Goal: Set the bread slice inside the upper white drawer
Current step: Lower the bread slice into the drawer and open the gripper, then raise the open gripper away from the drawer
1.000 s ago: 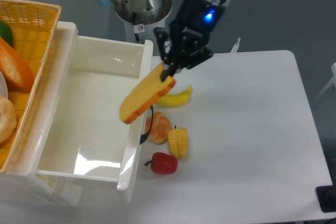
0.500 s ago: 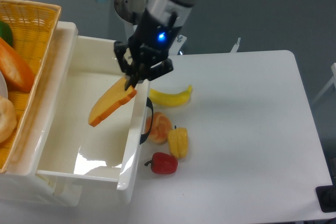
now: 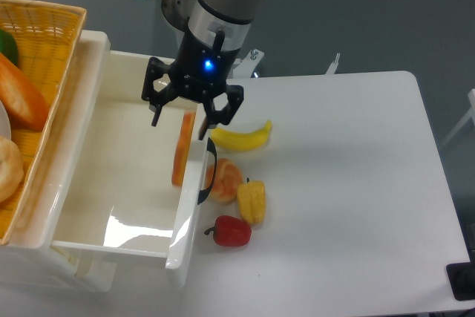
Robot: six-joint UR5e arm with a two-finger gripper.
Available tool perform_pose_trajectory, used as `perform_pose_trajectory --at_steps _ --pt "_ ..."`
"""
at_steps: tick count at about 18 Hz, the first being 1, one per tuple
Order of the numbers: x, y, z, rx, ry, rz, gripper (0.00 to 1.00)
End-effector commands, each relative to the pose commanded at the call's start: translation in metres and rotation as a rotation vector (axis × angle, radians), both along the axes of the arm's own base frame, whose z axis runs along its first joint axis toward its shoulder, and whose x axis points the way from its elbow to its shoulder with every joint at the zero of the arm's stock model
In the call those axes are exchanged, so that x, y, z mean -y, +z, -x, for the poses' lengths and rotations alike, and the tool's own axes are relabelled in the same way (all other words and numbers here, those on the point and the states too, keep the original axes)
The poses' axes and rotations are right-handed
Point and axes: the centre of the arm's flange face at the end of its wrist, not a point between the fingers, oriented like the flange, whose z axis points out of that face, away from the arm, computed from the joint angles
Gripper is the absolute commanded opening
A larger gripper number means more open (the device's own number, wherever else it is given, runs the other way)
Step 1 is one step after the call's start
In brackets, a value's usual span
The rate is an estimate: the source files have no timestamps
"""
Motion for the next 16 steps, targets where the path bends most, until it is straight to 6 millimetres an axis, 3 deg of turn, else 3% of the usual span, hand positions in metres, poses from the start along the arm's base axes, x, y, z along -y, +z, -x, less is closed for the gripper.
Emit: perform_pose_trajectory --at_steps 5,9,16 --pt "0.001 -0.014 0.018 -0.049 -0.034 0.034 1.00" --pt "0.021 -0.013 0.050 -0.107 -0.018 0.045 1.00" --pt "0.069 -0.040 0.111 -0.243 -0.275 0.125 1.00"
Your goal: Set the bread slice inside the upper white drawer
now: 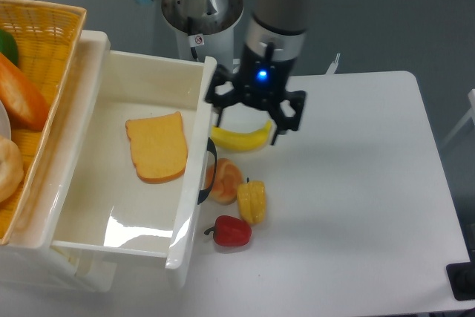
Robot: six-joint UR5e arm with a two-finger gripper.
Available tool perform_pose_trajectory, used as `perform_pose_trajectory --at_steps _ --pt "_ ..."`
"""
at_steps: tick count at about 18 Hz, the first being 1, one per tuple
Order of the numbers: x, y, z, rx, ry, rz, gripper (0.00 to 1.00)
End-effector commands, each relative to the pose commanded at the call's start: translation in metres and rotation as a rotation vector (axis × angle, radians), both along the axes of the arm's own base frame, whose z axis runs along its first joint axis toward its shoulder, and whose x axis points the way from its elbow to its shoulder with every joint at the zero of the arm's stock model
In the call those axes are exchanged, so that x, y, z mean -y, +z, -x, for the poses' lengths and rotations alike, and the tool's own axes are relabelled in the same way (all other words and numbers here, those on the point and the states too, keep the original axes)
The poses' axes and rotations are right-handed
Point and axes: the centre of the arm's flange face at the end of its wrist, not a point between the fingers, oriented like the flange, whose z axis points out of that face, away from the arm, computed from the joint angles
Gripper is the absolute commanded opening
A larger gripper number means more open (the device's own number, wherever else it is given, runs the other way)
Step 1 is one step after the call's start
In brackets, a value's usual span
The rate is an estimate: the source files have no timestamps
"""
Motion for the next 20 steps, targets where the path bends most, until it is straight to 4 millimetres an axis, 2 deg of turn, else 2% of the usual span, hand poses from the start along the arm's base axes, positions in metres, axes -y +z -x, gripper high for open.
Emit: perform_pose_trajectory --at_steps 5,8,12,17,20 --pt "0.023 -0.029 0.036 -0.062 -0.117 0.138 1.00" --pt "0.031 -0.050 0.064 -0.049 -0.147 0.154 1.00" --pt "0.057 -0.064 0.094 -0.058 -0.180 0.205 1.00" --pt "0.079 -0.089 0.132 -0.064 -0.198 0.215 1.00" --pt "0.079 -0.110 0.146 -0.066 -0.202 0.217 1.00"
